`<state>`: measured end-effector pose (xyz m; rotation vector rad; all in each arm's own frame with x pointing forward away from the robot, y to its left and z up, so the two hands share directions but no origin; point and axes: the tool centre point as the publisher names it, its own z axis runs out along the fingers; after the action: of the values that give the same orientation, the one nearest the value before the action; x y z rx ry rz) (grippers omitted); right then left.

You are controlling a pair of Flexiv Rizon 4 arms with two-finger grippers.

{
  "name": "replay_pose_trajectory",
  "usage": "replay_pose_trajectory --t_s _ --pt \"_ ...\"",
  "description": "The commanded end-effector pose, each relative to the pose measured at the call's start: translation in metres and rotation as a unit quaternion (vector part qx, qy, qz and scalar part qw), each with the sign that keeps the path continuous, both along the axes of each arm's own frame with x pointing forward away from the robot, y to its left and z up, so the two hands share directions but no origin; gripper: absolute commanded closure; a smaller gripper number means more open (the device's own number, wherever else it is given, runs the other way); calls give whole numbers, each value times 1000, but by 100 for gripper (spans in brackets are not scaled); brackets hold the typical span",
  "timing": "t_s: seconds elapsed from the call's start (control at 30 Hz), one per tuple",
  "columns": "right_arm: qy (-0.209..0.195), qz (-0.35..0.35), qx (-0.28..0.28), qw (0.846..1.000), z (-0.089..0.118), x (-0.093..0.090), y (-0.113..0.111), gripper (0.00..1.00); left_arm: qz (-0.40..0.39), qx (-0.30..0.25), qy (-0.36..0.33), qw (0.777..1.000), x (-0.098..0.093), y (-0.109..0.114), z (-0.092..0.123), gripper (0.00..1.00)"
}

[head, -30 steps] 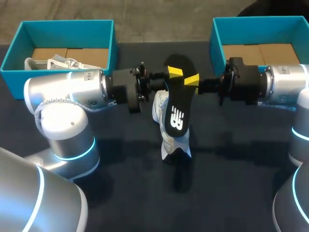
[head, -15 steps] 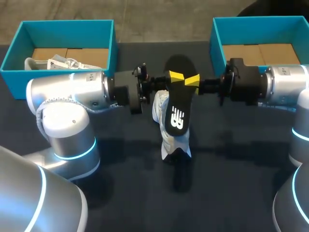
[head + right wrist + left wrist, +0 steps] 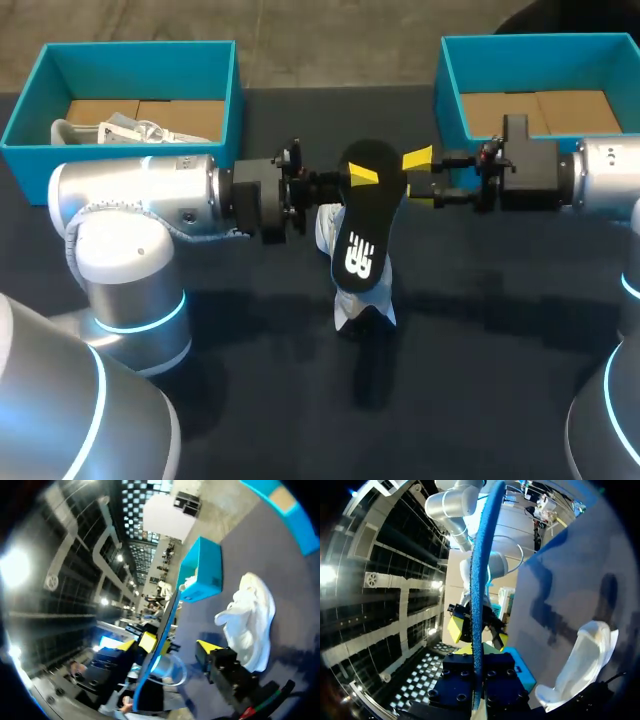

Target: Take the shoe out of the shoebox, open the shoe tongue, remove and reinsert the insole, then place the shoe into the shoebox

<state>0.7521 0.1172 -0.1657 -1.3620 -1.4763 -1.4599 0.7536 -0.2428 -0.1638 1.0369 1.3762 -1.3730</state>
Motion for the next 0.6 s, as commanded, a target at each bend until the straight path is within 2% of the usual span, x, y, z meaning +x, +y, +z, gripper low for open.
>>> replay_pose_trajectory --t_s 0.03,0.1,0.17,0.27,0.6 --pt "-69 -6 -30 997 5 -8 -8 0 -2 7 14 1000 -15 9 -1 100" --pt "-126 0 -49 991 7 -9 -11 0 -5 9 28 1000 -21 10 -3 100" --pt "-153 -2 -75 985 7 -10 -14 0 -7 5 53 999 -28 11 -5 100" --pt "-153 -2 -75 985 7 -10 -14 0 -2 -7 80 997 -32 13 -7 100" --pt "-153 -2 -75 985 7 -10 -14 0 -14 8 66 998 -36 14 -10 100"
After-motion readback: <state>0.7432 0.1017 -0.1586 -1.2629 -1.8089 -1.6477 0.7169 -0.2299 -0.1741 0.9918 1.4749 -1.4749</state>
